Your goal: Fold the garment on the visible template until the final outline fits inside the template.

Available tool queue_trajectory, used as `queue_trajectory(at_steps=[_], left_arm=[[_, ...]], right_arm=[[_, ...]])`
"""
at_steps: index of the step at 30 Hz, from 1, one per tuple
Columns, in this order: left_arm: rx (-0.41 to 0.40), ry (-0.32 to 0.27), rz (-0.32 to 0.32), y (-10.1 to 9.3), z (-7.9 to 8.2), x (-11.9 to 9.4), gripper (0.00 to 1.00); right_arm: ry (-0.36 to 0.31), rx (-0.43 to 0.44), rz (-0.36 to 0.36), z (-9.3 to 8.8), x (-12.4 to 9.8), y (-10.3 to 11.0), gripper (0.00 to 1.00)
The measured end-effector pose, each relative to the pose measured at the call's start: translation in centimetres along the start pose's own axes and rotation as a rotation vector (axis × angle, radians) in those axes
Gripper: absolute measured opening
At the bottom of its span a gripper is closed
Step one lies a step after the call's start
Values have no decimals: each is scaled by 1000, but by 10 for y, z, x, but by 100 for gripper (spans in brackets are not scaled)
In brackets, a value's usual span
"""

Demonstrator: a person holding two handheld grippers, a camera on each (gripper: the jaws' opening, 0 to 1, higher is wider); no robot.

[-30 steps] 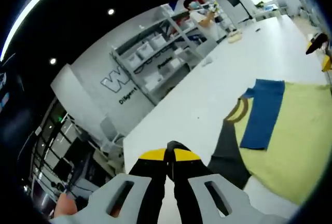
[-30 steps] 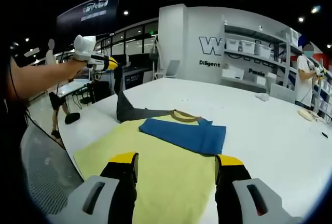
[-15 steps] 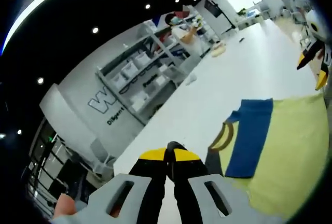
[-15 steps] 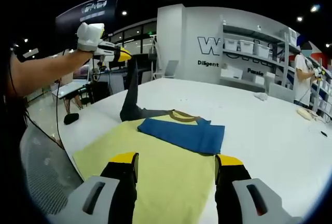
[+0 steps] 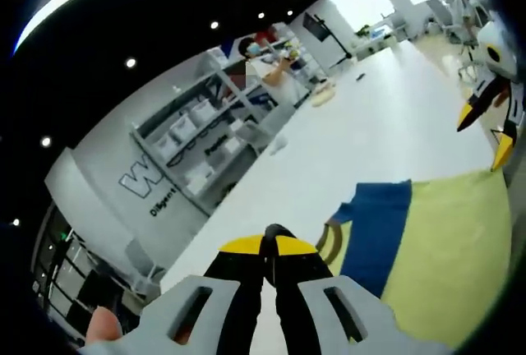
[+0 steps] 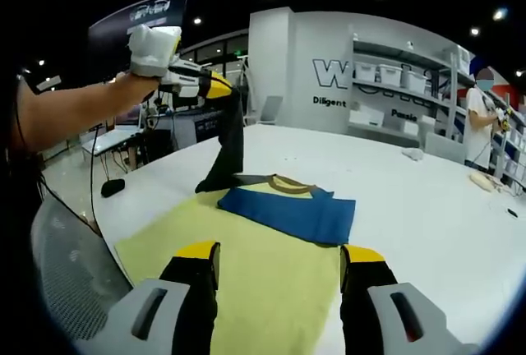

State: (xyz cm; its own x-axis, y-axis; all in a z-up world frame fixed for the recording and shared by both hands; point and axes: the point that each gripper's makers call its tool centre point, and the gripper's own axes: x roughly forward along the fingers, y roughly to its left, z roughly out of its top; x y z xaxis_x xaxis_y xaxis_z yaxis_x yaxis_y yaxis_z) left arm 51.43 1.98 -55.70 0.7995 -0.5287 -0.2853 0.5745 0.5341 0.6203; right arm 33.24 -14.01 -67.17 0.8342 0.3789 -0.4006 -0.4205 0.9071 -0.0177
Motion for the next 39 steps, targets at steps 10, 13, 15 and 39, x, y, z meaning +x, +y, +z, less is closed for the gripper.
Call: queue_trajectory(at_steps=[10,13,15,39], left_arm=[[14,-8,-63,-31,8,19,2],[11,-8,-85,-42,9,25,2],[21,-3,-106,-51,9,29,2],[128,79,-336,-177,-19,64,3]], right_arm=[[-1,0,0,0,0,0,60],[-1,0,-1,0,0,-1,59],[-1,-2,-2,0,0,-1,59],[1,-5,-8,-2,-1,-2,58]])
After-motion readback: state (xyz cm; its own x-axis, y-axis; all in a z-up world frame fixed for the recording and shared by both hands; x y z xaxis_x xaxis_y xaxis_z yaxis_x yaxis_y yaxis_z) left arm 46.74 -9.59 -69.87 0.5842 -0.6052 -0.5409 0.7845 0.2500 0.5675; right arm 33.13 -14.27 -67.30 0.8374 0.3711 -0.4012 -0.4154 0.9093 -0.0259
